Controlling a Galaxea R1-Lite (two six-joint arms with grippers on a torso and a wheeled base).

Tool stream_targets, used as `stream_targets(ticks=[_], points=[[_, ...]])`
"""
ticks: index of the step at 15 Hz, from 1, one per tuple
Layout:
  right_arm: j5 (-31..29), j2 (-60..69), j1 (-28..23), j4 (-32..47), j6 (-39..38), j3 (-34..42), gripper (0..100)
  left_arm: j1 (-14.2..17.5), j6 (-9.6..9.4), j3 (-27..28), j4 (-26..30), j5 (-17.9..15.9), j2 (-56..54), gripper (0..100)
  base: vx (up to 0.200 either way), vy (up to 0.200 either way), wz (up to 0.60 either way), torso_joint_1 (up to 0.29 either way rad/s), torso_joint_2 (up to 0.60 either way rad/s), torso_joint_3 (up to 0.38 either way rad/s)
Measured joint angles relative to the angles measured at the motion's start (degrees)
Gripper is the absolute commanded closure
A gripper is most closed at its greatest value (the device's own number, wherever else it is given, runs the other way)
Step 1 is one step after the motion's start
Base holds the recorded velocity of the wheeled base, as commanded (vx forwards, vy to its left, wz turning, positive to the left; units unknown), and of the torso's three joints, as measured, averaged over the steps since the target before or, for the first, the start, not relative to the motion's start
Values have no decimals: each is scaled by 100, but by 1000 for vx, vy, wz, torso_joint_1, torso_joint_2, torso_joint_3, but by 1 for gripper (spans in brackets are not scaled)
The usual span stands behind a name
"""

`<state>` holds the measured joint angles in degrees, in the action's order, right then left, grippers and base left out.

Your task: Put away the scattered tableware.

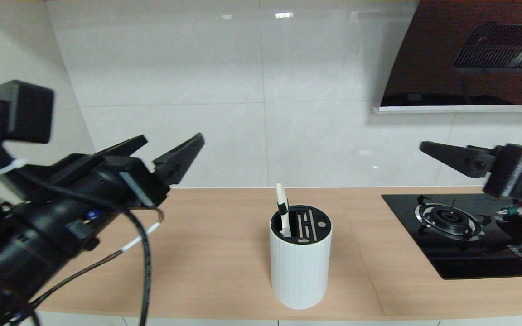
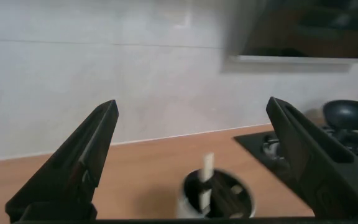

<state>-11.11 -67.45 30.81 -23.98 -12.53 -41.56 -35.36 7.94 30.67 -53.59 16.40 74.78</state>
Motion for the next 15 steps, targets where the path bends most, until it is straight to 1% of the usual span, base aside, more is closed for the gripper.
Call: stream_targets(ticks=[2, 4, 5, 8, 10, 12, 14, 15], points=[[20, 944, -146, 15, 318, 662, 0, 223, 9, -397, 769, -44, -1006, 0, 0, 0, 0, 0, 0, 0], [22, 1949, -344, 179, 564, 1191, 0, 561, 21, -623, 1837, -112, -2105, 0, 0, 0, 0, 0, 0, 0], [40, 2434, -562, 411, 633, 1342, 0, 751, 27, -684, 2389, -178, -2655, 0, 0, 0, 0, 0, 0, 0], [71, 3910, -1276, 1523, 750, 1601, 0, 1437, 38, -714, 4125, -397, -4330, 0, 0, 0, 0, 0, 0, 0], [74, 4784, -1692, 2388, 813, 1640, 0, 1999, 44, -597, 4980, -479, -5250, 0, 0, 0, 0, 0, 0, 0], [62, 5483, -2055, 2917, 1008, 1637, 0, 2467, 40, -505, 5435, -516, -5951, 0, 0, 0, 0, 0, 0, 0], [2, 5886, -2337, 2988, 1064, 1819, 0, 2872, 43, -568, 5649, -527, -6483, 0, 0, 0, 0, 0, 0, 0], [-9, 5997, -2458, 2985, 1075, 1957, 0, 3079, 46, -691, 5695, -532, -6684, 0, 0, 0, 0, 0, 0, 0]])
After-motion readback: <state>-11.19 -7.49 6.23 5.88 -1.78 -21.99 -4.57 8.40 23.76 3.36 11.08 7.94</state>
